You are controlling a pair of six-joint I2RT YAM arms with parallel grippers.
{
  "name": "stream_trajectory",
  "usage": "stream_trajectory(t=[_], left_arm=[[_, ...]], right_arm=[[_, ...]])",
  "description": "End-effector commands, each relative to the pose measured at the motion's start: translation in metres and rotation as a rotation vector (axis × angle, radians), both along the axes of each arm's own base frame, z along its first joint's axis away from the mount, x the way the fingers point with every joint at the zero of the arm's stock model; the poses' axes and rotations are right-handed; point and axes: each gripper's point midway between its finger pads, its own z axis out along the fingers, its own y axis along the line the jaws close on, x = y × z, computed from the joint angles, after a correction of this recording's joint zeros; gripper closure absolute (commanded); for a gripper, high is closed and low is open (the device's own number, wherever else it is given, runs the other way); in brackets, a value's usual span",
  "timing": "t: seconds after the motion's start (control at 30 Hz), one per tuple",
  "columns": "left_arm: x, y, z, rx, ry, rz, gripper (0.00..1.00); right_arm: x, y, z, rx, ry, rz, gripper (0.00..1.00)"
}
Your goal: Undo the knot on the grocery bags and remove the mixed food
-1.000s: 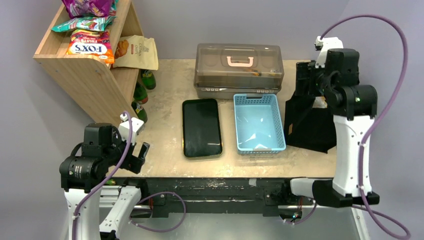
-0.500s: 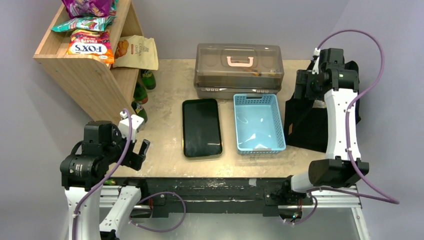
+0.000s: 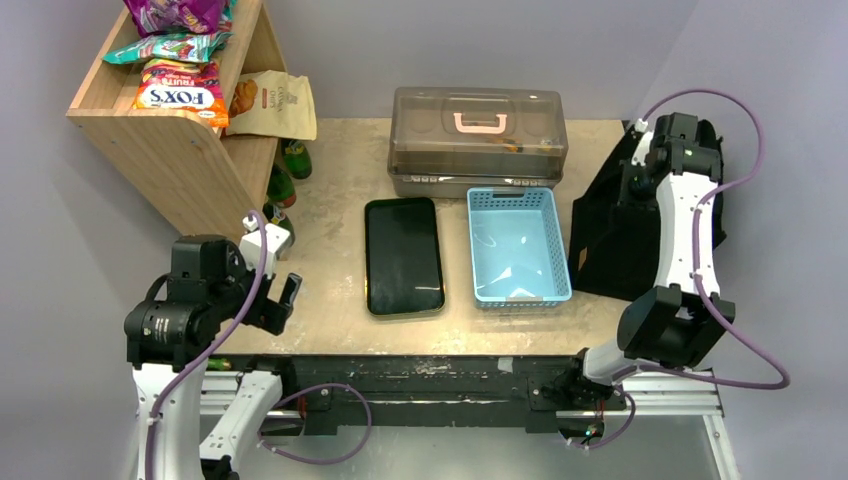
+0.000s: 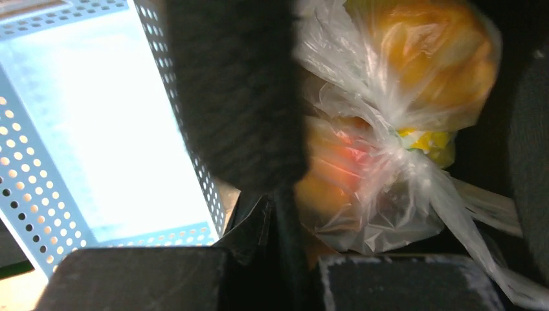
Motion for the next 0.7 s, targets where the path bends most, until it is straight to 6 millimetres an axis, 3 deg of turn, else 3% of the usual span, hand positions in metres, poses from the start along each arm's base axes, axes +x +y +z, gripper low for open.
stream_trajectory(t=[0.0,0.07,0.17,0.23,0.5,0.67], left_arm=[[0.012,-0.006,0.003,-0.026,-0.017,-0.017,0.0],[0.014,-0.008,0.004,-0.038,-0.012,-0.019,0.0],[0.015,-0.011,0.002,-0.055,0.002,-0.026,0.0],[0.016,-0.012,0.001,-0.059,0.007,-0.027,0.0],[0.017,-0.011,0.006,-0.05,-0.008,-0.025,0.0],[0.012,-0.01,0.004,-0.048,-0.01,-0.023,0.0]], right_arm=[[0.01,-0.008,0.091,-0.105,-0.303,0.014,1.0],[0.006,-0.011,0.128,-0.161,-0.413,0.013,1.0],[0.0,-0.016,0.151,-0.22,-0.455,0.017,1.0],[-0.003,-0.018,0.148,-0.244,-0.439,0.034,1.0],[-0.016,-0.011,0.09,-0.253,-0.265,0.219,1.0],[-0.02,-0.013,0.086,-0.302,-0.245,0.298,1.0]])
